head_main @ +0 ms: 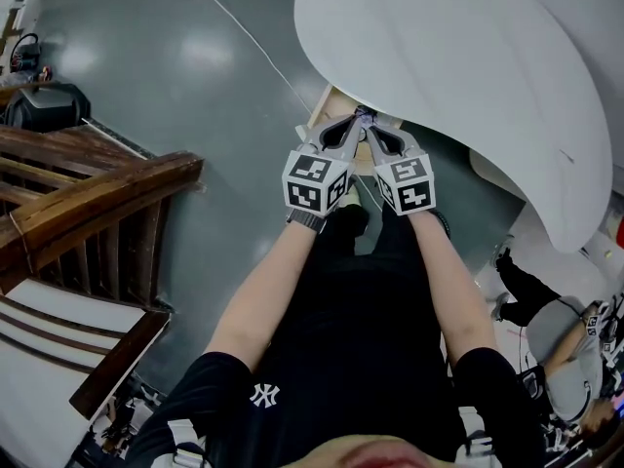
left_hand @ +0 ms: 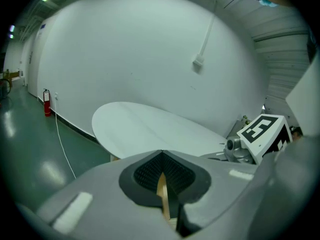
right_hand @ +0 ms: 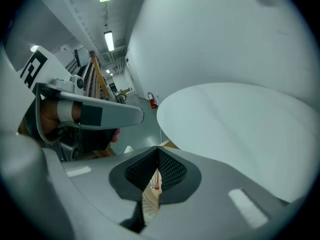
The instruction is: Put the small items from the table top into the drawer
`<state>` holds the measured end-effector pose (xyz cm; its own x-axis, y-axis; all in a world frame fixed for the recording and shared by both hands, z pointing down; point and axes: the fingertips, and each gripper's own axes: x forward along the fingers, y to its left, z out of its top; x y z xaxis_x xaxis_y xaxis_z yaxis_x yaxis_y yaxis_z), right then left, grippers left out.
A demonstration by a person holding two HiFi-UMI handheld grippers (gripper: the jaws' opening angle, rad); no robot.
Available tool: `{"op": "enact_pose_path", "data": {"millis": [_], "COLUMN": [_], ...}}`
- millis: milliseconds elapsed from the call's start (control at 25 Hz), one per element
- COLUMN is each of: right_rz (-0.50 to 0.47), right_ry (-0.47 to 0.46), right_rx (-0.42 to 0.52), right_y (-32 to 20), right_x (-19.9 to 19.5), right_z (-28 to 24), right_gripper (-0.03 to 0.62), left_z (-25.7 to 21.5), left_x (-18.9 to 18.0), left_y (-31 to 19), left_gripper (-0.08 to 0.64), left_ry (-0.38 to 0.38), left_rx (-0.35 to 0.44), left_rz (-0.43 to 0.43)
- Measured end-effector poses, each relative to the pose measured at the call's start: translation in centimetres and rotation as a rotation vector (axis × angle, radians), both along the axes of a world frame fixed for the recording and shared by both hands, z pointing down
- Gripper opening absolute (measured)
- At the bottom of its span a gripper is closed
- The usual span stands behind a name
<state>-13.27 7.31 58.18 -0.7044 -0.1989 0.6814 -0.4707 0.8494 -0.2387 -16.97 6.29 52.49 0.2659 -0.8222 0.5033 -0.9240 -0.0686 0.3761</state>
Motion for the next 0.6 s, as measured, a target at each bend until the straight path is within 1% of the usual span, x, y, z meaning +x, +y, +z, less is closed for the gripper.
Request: {"op": "enact_pose_path", "data": {"millis": [240, 400, 600], "right_rz": [0.092, 0.144, 0.238], "right_ry": [-0.036, -0.038, -0.043], "right_rx": [0.046, 0.076, 0.116], "right_y": [-2.0, -2.8, -4.6], "right_x": [3.2, 5.3, 8.9], "right_z": [-3.5, -5.8, -8.2], "right_gripper": [0.023, 0.023, 0.023], "left_z": [-2.6, -4.5, -6.2], "left_x": [3.3, 5.4, 7.6], "left_y": [-1.7, -2.3, -3.5], "left_gripper": [0.0, 0.0, 0.0], "left_ry": [0.005, 0.009, 0.031], "left_rx": [0.04, 0.061, 0.08], "left_rz": [0.073, 0.122, 0.171]}}
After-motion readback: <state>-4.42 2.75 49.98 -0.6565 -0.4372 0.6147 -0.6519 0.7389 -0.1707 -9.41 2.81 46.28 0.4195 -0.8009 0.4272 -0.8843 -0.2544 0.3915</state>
